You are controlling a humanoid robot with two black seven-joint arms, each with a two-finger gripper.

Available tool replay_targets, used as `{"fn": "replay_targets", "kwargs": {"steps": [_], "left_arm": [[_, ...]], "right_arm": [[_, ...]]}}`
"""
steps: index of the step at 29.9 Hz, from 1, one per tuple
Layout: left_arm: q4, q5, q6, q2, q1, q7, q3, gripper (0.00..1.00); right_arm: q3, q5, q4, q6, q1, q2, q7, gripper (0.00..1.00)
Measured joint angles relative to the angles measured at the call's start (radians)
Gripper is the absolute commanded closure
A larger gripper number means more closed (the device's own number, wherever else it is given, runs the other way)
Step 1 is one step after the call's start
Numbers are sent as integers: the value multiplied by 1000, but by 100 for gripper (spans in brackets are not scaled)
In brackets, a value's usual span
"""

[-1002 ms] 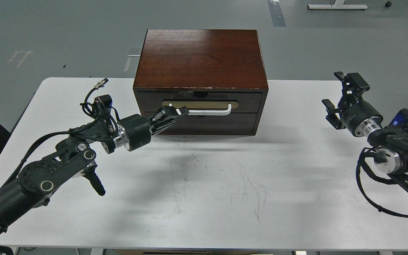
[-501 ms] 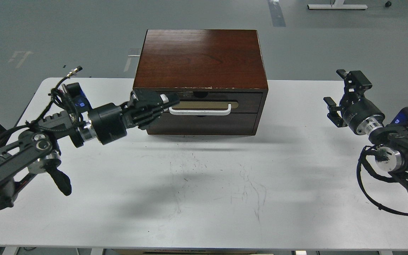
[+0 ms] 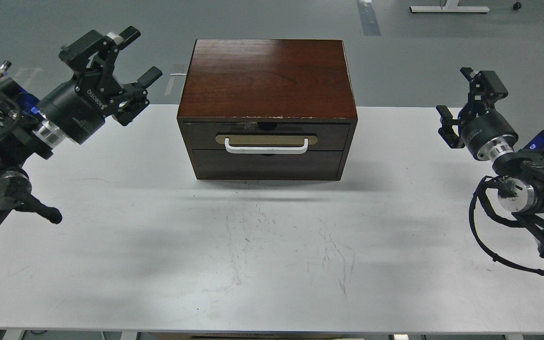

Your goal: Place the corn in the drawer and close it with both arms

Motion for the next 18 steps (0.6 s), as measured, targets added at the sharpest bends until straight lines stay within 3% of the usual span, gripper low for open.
{"fn": "replay_targets", "kwargs": {"steps": [4, 10, 18], "left_arm": [[90, -93, 7, -8, 40, 26, 0, 0], [160, -220, -33, -36, 100, 121, 0, 0], [170, -230, -53, -68, 143, 124, -2, 0]], "right_arm": [[2, 0, 0, -1, 2, 33, 0, 0], [2, 0, 1, -2, -8, 55, 0, 0], [-12, 0, 6, 1, -20, 96, 0, 0]]}}
